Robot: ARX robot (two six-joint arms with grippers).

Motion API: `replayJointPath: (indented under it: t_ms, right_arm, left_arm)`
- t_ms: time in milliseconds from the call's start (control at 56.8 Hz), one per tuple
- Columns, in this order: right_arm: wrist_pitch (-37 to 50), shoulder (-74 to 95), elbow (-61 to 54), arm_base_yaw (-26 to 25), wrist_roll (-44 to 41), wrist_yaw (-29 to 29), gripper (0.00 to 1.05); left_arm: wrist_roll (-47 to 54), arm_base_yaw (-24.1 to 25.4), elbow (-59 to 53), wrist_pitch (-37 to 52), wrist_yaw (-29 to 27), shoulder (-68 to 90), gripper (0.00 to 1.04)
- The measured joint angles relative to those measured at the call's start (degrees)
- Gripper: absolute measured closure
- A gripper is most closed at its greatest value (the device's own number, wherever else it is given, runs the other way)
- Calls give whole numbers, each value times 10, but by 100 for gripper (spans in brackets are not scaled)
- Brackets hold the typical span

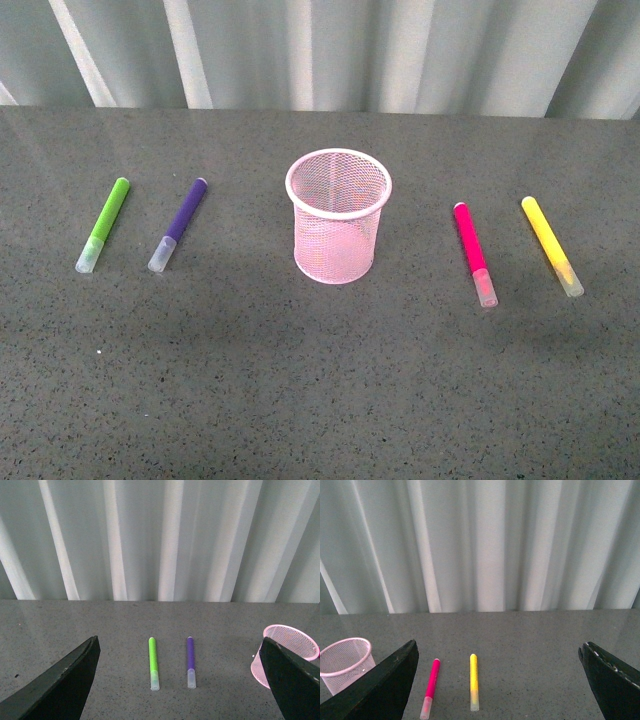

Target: Insert purple and pink pens into pink cup

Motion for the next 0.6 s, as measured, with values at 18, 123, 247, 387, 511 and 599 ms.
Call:
replayJointPath:
  t_ms: [18, 123, 247, 387, 511, 599]
  right_arm:
    - [0, 0, 0, 0, 0, 0, 7]
    - [0, 0, 0, 0, 0, 0, 7]
    - [0, 0, 0, 0, 0, 0, 7]
    - [0, 0, 0, 0, 0, 0, 7]
    - [0, 0, 0, 0, 0, 0, 7]
    - [0, 0, 0, 0, 0, 0, 7]
  left_arm:
    - [0, 0, 0, 0, 0, 0, 7]
    - [0, 0, 0, 0, 0, 0, 7]
    - [0, 0, 0, 0, 0, 0, 7]
    - [0, 0, 0, 0, 0, 0, 7]
    - [0, 0, 0, 0, 0, 0, 7]
    - [0, 0, 0, 0, 0, 0, 7]
